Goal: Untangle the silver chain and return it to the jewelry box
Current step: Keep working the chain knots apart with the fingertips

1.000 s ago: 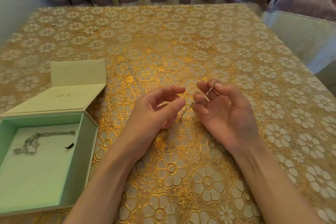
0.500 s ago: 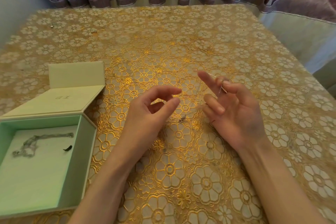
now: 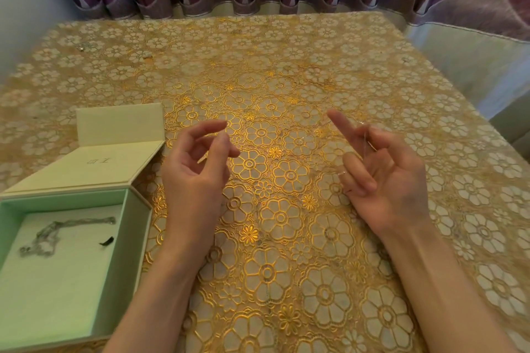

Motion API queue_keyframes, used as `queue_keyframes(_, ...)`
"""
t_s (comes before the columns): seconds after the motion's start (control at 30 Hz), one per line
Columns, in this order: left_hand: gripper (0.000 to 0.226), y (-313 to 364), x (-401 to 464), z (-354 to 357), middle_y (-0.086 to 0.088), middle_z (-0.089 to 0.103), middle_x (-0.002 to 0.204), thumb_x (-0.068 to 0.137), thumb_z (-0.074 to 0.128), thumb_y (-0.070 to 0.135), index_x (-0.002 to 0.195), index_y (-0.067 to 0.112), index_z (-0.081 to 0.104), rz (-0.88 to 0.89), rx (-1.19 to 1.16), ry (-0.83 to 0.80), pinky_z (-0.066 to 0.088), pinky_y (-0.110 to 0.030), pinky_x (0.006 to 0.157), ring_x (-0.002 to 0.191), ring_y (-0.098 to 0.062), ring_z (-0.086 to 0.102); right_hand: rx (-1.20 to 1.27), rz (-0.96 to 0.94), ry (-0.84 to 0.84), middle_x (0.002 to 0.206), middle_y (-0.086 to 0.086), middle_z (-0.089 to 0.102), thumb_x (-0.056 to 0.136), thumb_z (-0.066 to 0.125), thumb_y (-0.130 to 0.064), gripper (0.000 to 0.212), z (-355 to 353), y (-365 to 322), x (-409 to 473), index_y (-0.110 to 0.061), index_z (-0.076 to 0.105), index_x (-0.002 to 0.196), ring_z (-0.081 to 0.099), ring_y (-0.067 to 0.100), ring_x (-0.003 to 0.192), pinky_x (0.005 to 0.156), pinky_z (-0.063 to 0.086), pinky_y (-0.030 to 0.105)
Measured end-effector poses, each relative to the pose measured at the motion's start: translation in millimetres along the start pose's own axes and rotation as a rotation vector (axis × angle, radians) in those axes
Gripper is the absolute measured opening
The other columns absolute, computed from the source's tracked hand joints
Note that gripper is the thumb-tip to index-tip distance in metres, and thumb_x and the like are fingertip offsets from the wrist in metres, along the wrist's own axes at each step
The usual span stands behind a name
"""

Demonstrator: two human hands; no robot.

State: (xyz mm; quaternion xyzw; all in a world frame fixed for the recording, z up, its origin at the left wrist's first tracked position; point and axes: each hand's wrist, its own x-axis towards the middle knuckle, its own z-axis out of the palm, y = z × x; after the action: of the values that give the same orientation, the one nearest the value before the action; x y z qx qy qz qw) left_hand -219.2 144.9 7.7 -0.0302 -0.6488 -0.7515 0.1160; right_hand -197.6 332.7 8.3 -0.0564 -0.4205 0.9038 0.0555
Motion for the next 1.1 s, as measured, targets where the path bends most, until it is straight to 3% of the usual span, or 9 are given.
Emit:
queue_keyframes(0.2,0.011,-4.5,0.6,-2.5,0.003,0.064,0.074,0.089,0.056,0.018,0.098,0.024,0.057,0.141,0.210,0.044,0.040,-0.015,0.053,0.056,0.000,0.050,-0.332,-0.155,0.102,0.107,0.010,0.070,0.082,0.052,-0.018,0.013,1.6,1.3,-1.4,-0.015,0.051,0.069,0.022,0.004,0.030,0.034,0.015,0.017)
queue_keyframes(0.37,0.015,-8.7,-1.5,-1.6,0.007,0.063,0.074,0.089,0.050,0.018,0.102,0.023,0.056,0.228,0.378,0.032,0.035,-0.013,0.054,0.059,-0.003,0.050,-0.513,-0.244,0.183,0.095,0.056,0.044,0.091,0.051,-0.009,0.021,6.9,3.8,-2.8,-0.007,0.056,0.070,0.049,-0.003,0.038,0.035,0.025,0.012)
queue_keyframes(0.47,0.015,-11.4,-1.5,-3.2,0.008,0.064,0.071,0.089,0.049,0.020,0.100,0.022,0.058,0.230,0.465,0.017,0.035,-0.015,0.056,0.056,-0.002,0.049,-0.611,-0.264,0.152,0.096,0.015,0.072,0.089,0.056,-0.012,0.017,1.5,7.5,-0.6,-0.010,0.062,0.074,0.037,0.002,0.037,0.035,0.028,0.015)
queue_keyframes(0.53,0.014,-11.9,-2.1,-3.9,0.010,0.065,0.068,0.089,0.048,0.021,0.094,0.022,0.061,0.234,0.533,-0.006,0.037,-0.014,0.063,0.063,0.000,0.055,-0.671,-0.265,0.165,0.091,0.002,0.073,0.088,0.059,-0.012,0.015,-0.5,10.8,0.6,-0.013,0.065,0.075,0.049,0.003,0.047,0.042,0.036,0.013)
queue_keyframes(0.63,0.014,-11.7,-2.4,-3.5,0.009,0.065,0.062,0.090,0.049,0.019,0.090,0.022,0.063,0.217,0.544,-0.032,0.037,-0.012,0.058,0.066,0.002,0.060,-0.914,-0.334,0.248,0.090,-0.009,0.069,0.083,0.065,-0.022,0.008,-4.1,18.5,3.3,-0.021,0.068,0.076,0.061,0.005,0.086,0.078,0.050,0.031)
queue_keyframes(0.7,0.014,-11.5,-2.1,-2.9,0.010,0.065,0.063,0.091,0.049,0.018,0.090,0.022,0.062,0.224,0.546,-0.022,0.036,-0.009,0.056,0.066,0.005,0.060,-1.137,-0.418,0.305,0.092,-0.013,0.063,0.083,0.065,-0.025,0.004,-7.5,22.7,4.4,-0.023,0.067,0.081,0.054,0.012,0.099,0.093,0.042,0.036)
queue_keyframes(0.83,0.013,-11.4,-2.0,-2.8,0.012,0.065,0.069,0.090,0.048,0.022,0.091,0.024,0.061,0.239,0.569,0.024,0.043,-0.024,0.073,0.074,0.002,0.059,-1.392,-0.639,0.248,0.092,-0.003,0.051,0.082,0.058,-0.033,0.018,-4.0,28.3,5.6,-0.021,0.068,0.092,0.041,0.012,0.094,0.086,0.027,0.012)
queue_keyframes(0.97,0.014,-13.8,-0.1,-3.6,0.007,0.066,0.088,0.088,0.048,0.029,0.097,0.029,0.058,0.180,0.574,0.007,0.050,-0.038,0.077,0.086,-0.011,0.061,-1.560,-0.643,0.019,0.086,-0.002,0.054,0.076,0.055,-0.045,0.030,-4.3,38.0,8.2,-0.024,0.073,0.087,0.037,0.015,0.090,0.081,0.037,0.031)
queue_keyframes(1.1,0.021,-17.2,1.4,-4.5,0.011,0.063,0.101,0.086,0.048,0.031,0.105,0.030,0.055,0.147,0.602,-0.105,0.048,-0.028,0.082,0.092,-0.005,0.058,-1.603,-0.604,-0.039,0.084,-0.005,0.051,0.073,0.053,-0.049,0.033,-4.1,38.0,7.1,-0.028,0.074,0.086,0.038,0.016,0.089,0.074,0.042,0.041)
